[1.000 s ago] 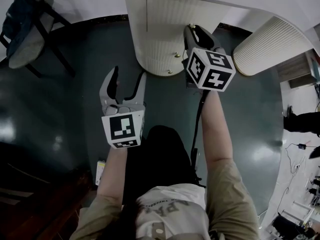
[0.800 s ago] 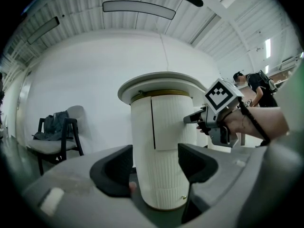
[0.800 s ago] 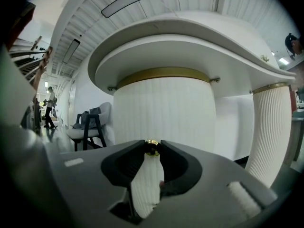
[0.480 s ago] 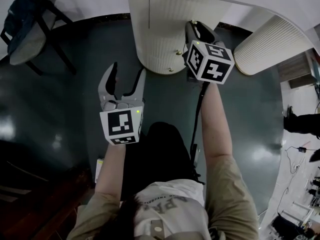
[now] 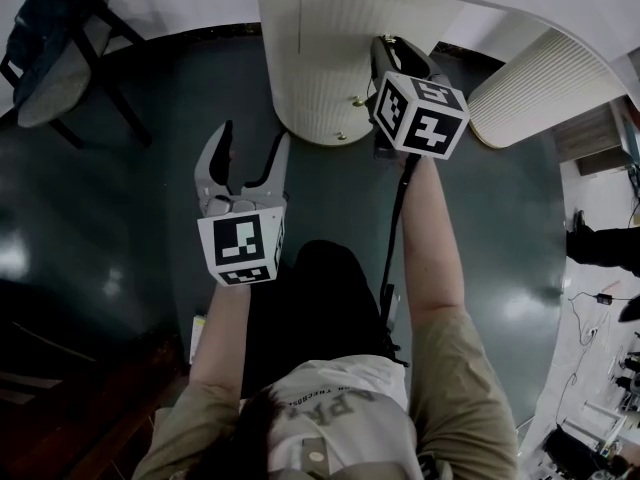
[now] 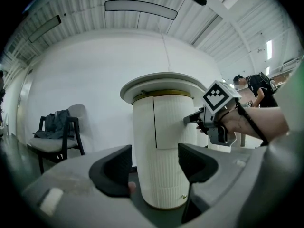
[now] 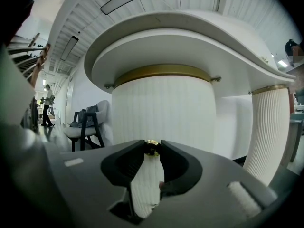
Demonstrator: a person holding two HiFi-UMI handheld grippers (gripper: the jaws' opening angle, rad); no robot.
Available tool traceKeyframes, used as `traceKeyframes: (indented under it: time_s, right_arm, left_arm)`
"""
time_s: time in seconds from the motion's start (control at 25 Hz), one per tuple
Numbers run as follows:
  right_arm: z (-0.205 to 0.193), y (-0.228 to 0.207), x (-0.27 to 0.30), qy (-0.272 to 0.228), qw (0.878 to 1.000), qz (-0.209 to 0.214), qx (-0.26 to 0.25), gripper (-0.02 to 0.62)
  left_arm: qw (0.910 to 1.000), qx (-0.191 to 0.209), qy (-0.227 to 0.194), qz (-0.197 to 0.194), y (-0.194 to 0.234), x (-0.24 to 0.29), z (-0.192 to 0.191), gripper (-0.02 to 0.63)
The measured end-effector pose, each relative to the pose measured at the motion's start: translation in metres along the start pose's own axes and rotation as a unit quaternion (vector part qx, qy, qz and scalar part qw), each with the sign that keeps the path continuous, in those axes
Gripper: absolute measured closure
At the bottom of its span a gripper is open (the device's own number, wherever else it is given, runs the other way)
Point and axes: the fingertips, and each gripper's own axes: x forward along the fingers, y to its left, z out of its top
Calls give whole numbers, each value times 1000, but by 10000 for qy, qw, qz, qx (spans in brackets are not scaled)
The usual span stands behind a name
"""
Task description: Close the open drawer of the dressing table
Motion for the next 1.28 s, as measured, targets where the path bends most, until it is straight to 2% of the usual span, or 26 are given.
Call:
traceKeyframes:
  time_s: [0.6, 0.64, 0.76, 0.84, 1.0, 1.28]
  right_arm:
    - [0, 1, 0, -150, 9997, -17, -173, 485]
    - [1, 3, -1, -195, 9996, -14, -213, 477]
    - [6, 10, -6, -381, 9989, 87, -259, 323]
    - [10, 14, -11, -504, 9983, 149, -266, 282]
    - [12, 18, -18, -626, 9975, 157, -287, 257]
    - [20, 18, -28, -589, 9978, 141, -256, 256]
  left_arm:
    - [9999, 20, -135, 36, -2, -9, 11, 296]
    - [9999, 29, -140, 49, -2, -10, 11, 296]
    - [9998, -4, -164, 102, 2, -13, 11, 296]
    - [9997, -71, -199, 117, 5, -15, 12, 290]
    - [9994, -147, -269, 143, 9, -17, 15, 290]
    - [9987, -274, -364, 241, 19, -18, 38, 290]
